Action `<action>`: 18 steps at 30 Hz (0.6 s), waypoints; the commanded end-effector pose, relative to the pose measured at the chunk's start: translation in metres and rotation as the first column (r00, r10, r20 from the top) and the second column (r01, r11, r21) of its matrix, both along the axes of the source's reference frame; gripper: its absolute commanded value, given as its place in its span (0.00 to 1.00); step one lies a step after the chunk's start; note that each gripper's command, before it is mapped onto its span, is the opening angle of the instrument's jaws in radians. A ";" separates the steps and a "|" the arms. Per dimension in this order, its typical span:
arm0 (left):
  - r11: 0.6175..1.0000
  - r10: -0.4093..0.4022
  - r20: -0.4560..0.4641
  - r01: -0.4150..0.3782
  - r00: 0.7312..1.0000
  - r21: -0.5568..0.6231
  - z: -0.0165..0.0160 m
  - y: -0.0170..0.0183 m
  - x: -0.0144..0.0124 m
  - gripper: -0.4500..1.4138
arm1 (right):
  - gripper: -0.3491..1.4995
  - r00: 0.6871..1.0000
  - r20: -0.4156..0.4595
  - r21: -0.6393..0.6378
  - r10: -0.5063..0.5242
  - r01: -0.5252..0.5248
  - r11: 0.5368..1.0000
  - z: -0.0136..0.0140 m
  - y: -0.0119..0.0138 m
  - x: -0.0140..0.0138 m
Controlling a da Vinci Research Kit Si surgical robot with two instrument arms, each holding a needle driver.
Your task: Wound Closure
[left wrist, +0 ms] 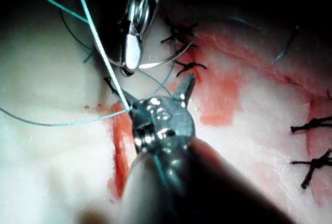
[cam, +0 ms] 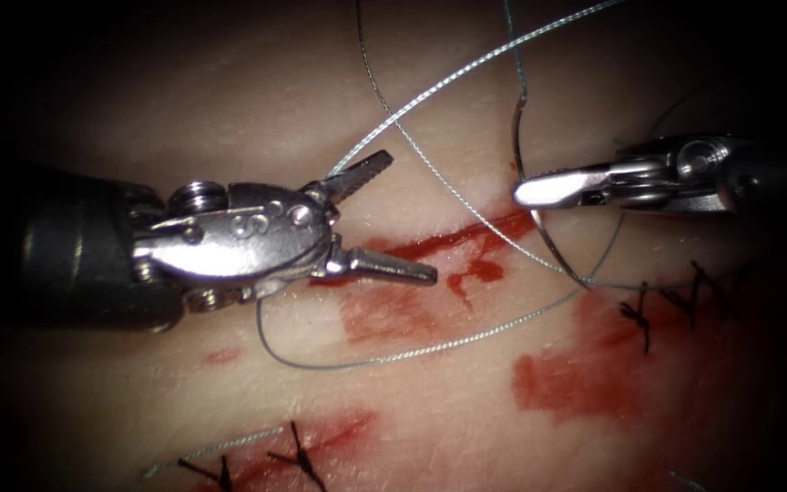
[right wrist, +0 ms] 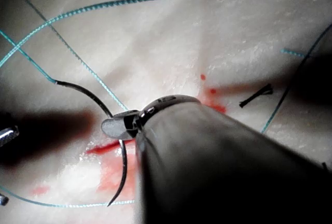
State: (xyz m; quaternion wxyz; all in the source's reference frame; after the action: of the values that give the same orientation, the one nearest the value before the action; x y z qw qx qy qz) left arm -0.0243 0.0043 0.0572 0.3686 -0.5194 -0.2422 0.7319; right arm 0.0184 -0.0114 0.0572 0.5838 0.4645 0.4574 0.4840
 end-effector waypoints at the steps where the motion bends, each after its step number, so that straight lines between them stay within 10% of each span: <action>1: 0.995 0.000 0.007 0.000 1.000 0.098 0.0011 -0.0005 -0.0005 0.68 | 0.00 1.000 -0.018 -0.013 0.011 -0.011 1.000 -0.0001 -0.0007 0.0012; 5: 0.852 -0.014 0.054 -0.016 0.998 0.523 0.0052 -0.0019 -0.0006 0.69 | 0.00 0.997 -0.067 -0.038 0.040 -0.043 0.998 -0.0014 -0.0013 0.0022; 9: 0.754 -0.002 0.130 -0.084 0.992 0.652 0.0085 -0.0026 -0.0005 0.71 | 0.00 0.996 -0.091 -0.210 0.015 -0.034 0.977 -0.0026 -0.0016 0.0032; 13: 0.647 -0.230 0.236 -0.033 0.944 0.761 0.0110 -0.0034 -0.0005 0.76 | 0.00 0.994 -0.108 -0.409 -0.007 -0.038 0.912 -0.0030 -0.0026 0.0047; 18: 0.578 -0.305 0.234 -0.016 0.923 0.816 0.0107 -0.0036 -0.0011 0.74 | 0.00 0.996 -0.058 -0.512 0.061 -0.082 0.855 -0.0028 -0.0038 0.0061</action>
State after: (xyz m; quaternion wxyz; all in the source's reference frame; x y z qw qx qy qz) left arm -0.0250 0.0009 0.0674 0.5732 -0.4370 -0.5646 0.4022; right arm 0.0237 -0.0148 0.0540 0.6609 0.2768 0.5996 0.3565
